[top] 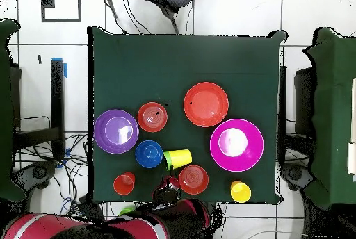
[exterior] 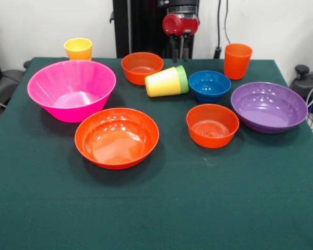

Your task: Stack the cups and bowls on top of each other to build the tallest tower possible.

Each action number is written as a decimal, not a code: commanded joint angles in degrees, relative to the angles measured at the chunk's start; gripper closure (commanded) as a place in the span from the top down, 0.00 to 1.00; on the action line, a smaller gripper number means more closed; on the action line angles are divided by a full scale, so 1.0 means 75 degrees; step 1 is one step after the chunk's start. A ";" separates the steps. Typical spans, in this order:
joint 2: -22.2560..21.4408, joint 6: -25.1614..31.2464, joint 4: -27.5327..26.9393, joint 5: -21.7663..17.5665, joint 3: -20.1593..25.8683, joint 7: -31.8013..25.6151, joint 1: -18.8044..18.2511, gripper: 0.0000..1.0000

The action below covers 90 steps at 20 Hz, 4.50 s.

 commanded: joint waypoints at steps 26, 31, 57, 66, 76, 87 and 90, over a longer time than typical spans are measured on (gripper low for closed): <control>0.1230 -0.1455 -0.0671 0.2457 -0.0371 0.0167 0.0957 1.00; 0.1508 -0.1282 -0.0817 0.2735 -0.0574 0.0142 0.1089 1.00; 0.2443 -0.0629 -0.1248 0.3588 -0.0824 0.0206 0.1791 1.00; 0.2509 0.0235 -0.1446 0.3611 -0.1057 0.0104 0.2091 1.00; 0.2519 0.0425 -0.1502 0.3595 -0.1108 0.0352 0.2187 0.00; 0.2634 0.0295 -0.1492 0.3691 -0.1179 0.0374 0.2280 0.00; 0.2430 0.0255 -0.1525 0.3315 -0.1109 0.0415 0.2210 0.00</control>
